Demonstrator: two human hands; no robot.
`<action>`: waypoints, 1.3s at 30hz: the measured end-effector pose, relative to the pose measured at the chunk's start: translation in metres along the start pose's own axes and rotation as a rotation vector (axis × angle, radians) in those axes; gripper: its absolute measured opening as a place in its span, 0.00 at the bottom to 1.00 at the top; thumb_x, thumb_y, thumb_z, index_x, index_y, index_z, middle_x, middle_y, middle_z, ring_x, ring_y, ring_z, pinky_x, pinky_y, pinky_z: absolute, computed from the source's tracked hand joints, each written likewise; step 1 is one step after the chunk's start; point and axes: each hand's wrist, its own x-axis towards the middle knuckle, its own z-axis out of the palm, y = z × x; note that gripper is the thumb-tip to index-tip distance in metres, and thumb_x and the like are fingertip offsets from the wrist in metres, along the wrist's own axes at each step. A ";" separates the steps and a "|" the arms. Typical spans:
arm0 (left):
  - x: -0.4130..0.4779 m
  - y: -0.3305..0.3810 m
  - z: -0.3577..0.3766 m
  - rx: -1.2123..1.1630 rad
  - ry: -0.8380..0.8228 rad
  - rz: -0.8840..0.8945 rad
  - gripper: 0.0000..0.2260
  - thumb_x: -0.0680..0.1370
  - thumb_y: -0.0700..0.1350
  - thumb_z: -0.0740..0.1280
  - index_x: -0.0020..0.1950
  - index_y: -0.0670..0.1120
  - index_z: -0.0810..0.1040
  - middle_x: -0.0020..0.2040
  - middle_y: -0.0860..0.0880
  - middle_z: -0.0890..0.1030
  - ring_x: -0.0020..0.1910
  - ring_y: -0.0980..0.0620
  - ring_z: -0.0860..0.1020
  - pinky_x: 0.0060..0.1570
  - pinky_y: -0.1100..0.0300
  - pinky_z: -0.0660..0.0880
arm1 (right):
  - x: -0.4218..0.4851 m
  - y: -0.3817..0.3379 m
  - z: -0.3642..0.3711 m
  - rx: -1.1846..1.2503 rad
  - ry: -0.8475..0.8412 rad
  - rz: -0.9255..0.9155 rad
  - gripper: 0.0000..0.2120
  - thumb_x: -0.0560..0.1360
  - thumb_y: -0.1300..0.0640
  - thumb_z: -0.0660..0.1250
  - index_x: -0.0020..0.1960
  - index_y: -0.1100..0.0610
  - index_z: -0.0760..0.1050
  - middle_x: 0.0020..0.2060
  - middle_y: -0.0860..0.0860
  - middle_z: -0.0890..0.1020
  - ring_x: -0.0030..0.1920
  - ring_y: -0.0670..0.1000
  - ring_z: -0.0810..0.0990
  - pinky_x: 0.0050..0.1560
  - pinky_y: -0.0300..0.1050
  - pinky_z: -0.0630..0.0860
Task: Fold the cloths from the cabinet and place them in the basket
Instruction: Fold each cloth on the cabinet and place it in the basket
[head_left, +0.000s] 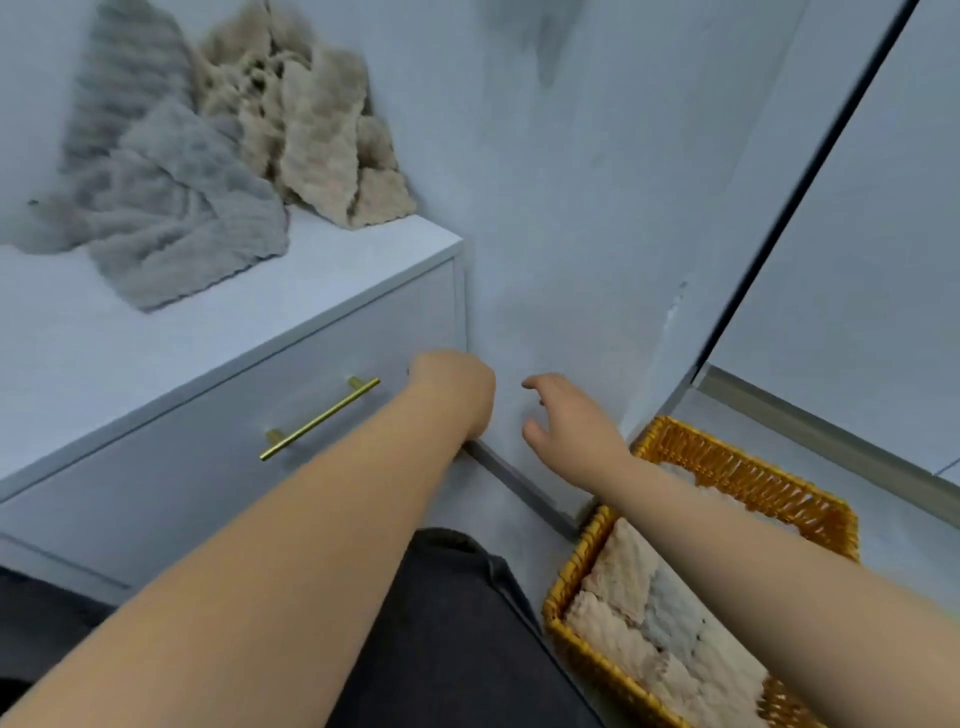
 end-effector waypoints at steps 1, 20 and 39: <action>-0.004 -0.015 -0.003 0.001 0.082 -0.015 0.10 0.80 0.42 0.60 0.59 0.44 0.75 0.58 0.47 0.77 0.56 0.45 0.76 0.47 0.54 0.69 | 0.009 -0.012 -0.004 0.016 0.026 -0.028 0.22 0.78 0.55 0.60 0.71 0.57 0.65 0.67 0.51 0.71 0.63 0.51 0.72 0.60 0.45 0.70; -0.055 -0.250 0.081 -0.527 0.469 -0.607 0.28 0.80 0.60 0.53 0.77 0.50 0.55 0.78 0.48 0.52 0.77 0.43 0.45 0.73 0.44 0.49 | 0.155 -0.252 0.020 0.187 0.008 0.000 0.24 0.76 0.51 0.62 0.70 0.57 0.62 0.66 0.55 0.69 0.66 0.57 0.67 0.65 0.55 0.62; -0.063 -0.293 0.052 -0.844 0.528 -0.464 0.16 0.80 0.42 0.61 0.32 0.47 0.64 0.33 0.50 0.69 0.38 0.47 0.69 0.35 0.57 0.61 | 0.167 -0.251 0.024 0.026 -0.094 -0.105 0.29 0.77 0.56 0.59 0.76 0.47 0.53 0.77 0.53 0.49 0.74 0.57 0.54 0.71 0.63 0.51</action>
